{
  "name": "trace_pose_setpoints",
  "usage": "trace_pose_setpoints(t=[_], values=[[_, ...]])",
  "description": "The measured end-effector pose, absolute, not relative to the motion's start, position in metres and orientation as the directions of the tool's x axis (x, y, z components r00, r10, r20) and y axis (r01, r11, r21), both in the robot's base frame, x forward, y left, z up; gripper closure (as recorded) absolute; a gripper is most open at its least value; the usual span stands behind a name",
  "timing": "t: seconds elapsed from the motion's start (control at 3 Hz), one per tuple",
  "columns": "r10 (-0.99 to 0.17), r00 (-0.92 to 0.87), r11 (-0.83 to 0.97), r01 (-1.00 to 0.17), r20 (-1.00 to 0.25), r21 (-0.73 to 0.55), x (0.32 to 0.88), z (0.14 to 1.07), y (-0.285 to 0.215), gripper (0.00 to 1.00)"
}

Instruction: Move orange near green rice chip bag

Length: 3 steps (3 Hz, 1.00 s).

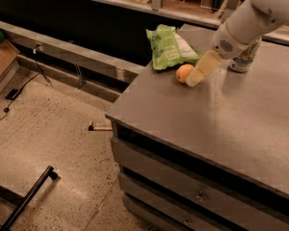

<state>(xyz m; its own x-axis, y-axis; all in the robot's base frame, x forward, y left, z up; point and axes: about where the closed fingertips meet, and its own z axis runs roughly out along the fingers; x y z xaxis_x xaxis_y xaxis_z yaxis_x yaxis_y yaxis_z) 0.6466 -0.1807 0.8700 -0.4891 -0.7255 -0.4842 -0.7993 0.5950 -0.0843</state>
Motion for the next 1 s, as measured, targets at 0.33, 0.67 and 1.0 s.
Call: trace_pose_setpoints(t=[0.33,0.67,1.0], values=[[-0.680,-0.493,0.606,-0.795,-0.543,-0.037,0.640,0.884,-0.218,0.00],[-0.637,-0.476,0.608,-0.794,-0.607,-0.015,0.637,0.898,-0.243,0.00],[-0.586,-0.471,0.625,-0.781,-0.660,0.002,0.627,0.910,-0.264,0.00]])
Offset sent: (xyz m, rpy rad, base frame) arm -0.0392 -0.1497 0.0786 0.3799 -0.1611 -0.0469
